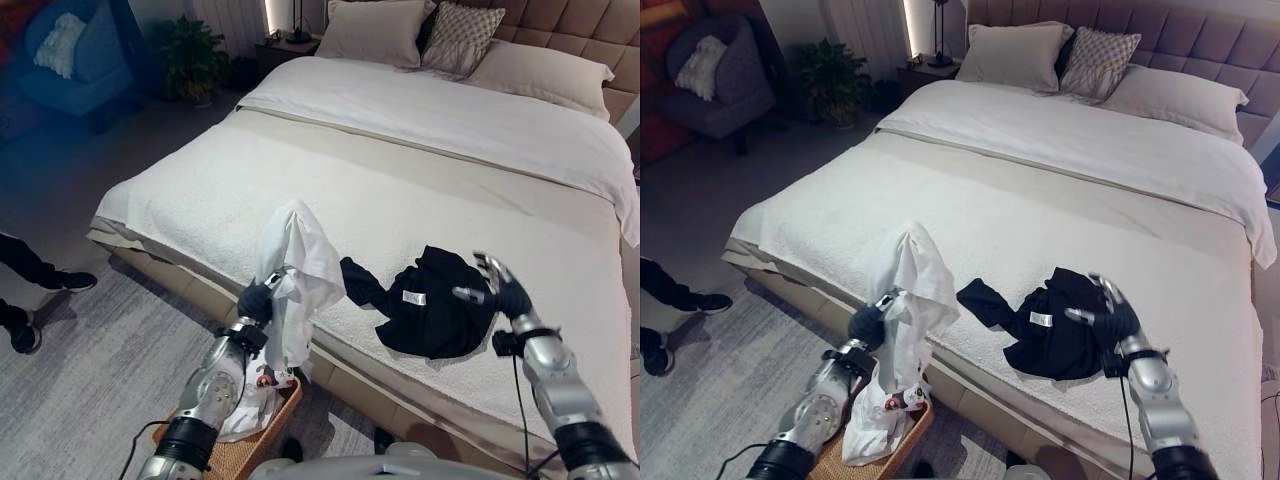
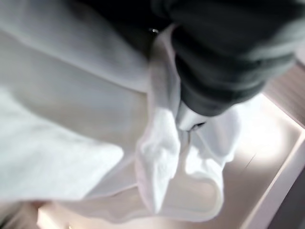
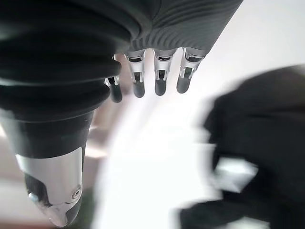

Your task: Pick up clothes into the bucket

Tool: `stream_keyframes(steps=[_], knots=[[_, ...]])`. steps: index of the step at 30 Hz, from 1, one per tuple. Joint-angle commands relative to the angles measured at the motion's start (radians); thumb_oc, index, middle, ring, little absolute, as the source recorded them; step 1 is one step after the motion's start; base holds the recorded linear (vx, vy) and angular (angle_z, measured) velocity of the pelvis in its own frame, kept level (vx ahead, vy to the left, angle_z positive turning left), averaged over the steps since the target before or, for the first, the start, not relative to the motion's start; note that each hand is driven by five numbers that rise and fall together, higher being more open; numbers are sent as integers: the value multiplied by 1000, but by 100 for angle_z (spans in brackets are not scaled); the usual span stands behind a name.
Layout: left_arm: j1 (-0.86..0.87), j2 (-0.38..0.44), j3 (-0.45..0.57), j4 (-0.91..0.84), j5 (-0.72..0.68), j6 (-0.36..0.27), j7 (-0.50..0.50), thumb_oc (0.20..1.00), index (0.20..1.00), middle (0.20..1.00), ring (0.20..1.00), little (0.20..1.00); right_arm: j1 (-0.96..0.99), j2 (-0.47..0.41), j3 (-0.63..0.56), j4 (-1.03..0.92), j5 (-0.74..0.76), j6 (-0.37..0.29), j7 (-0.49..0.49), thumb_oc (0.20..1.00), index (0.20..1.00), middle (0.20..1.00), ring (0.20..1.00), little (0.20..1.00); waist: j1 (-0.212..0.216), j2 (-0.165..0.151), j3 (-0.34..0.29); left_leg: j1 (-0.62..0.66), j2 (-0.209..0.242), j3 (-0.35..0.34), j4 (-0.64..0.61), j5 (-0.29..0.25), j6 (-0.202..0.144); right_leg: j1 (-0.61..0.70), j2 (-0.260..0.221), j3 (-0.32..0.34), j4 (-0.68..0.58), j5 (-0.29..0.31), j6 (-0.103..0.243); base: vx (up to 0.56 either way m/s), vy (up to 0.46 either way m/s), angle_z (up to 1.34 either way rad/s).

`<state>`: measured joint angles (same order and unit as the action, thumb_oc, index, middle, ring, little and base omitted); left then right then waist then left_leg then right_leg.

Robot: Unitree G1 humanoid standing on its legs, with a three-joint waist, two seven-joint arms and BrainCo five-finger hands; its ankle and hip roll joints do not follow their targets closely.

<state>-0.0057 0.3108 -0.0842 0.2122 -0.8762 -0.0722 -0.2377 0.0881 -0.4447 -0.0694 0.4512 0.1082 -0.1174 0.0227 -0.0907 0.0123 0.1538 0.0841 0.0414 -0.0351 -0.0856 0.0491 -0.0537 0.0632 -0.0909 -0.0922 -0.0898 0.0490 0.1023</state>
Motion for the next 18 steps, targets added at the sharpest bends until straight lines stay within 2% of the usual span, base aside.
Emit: stream_keyframes(steps=[1,2,5,6,7,8,9,10,11,13,15,16,17,18], knots=[[7,67,129,-94,206,-155,94,200,200,200,200,200,13,21,-13,72,-32,-26,-21,1000,1000,1000,1000,1000,16,-60,14,-95,-47,-3,162,-110,15,-80,-44,-32,170,-81,28,-120,21,-1],[23,79,154,-98,273,-173,133,200,200,200,200,200,24,32,-4,126,-38,-23,-29,1000,1000,1000,1000,1000,17,-60,27,-107,-48,-4,170,-110,14,-94,-45,-32,180,-81,27,-101,14,-1],[45,93,194,-90,348,-196,196,200,200,200,200,200,25,42,16,214,-46,-23,-37,1000,1000,1000,1000,1000,17,-60,58,-149,-54,-7,201,-111,15,-137,-46,-25,212,-83,27,-114,27,0],[60,98,229,-53,399,-206,248,200,200,200,200,200,29,48,45,277,-76,-18,-36,1000,1000,1000,1000,1000,19,-57,91,-190,-60,-8,237,-113,19,-177,-52,-20,253,-86,24,-140,44,0],[59,98,230,-52,399,-206,248,200,200,200,200,200,28,48,46,277,-76,-18,-36,1000,1000,1000,1000,1000,19,-57,89,-194,-60,-8,240,-114,19,-181,-52,-19,255,-87,24,-151,79,1],[61,117,247,-10,462,-215,303,200,200,200,200,200,25,64,53,352,-55,-16,-48,1000,1000,1000,1000,1000,16,-52,122,-236,-65,-9,282,-120,26,-223,-60,-10,302,-94,19,-73,48,3],[60,117,247,-10,463,-215,304,200,200,200,200,200,23,64,54,354,-55,-17,-48,1000,1000,1000,1000,1000,16,-53,121,-239,-65,-8,285,-122,26,-227,-60,-10,305,-96,19,-98,99,2],[59,125,258,29,509,-219,353,200,200,200,200,200,25,77,66,385,-60,-17,-61,1000,1000,1000,1000,1000,12,-49,148,-271,-74,-8,323,-132,34,-259,-67,1,349,-104,13,-28,53,-1],[58,125,258,29,510,-220,354,200,200,200,200,200,24,77,66,386,-60,-17,-61,1000,1000,1000,1000,1000,12,-49,147,-274,-74,-7,326,-133,35,-263,-67,1,353,-106,13,-93,95,-6],[43,157,263,104,604,-217,438,200,200,200,200,200,15,81,90,397,-66,-23,-77,1000,1000,1000,1000,1000,4,-56,206,-349,-84,-1,433,-168,52,-327,-81,26,441,-131,3,-87,64,-2],[37,172,259,129,646,-217,467,200,200,200,200,200,10,77,99,388,-66,-29,-81,1000,1000,1000,1000,1000,2,-57,217,-373,-86,1,450,-167,54,-351,-85,30,454,-129,1,-63,45,2],[14,225,242,159,748,-203,529,200,200,200,200,200,-7,60,119,366,-62,-43,-92,1000,1000,1000,1000,1000,-3,-62,254,-421,-89,1,501,-182,58,-400,-91,46,508,-151,-6,-78,54,-3],[14,225,241,159,749,-203,529,200,200,200,200,200,-8,60,119,366,-62,-43,-92,1000,1000,1000,1000,1000,-3,-62,253,-423,-89,1,502,-183,58,-402,-91,46,509,-152,-6,-131,67,-7],[-20,277,218,196,811,-190,571,200,200,200,200,200,-23,44,130,331,-48,-56,-106,1000,1000,1000,1000,1000,-9,-68,288,-484,-99,2,556,-192,64,-454,-97,58,562,-161,-12,-71,28,1]])
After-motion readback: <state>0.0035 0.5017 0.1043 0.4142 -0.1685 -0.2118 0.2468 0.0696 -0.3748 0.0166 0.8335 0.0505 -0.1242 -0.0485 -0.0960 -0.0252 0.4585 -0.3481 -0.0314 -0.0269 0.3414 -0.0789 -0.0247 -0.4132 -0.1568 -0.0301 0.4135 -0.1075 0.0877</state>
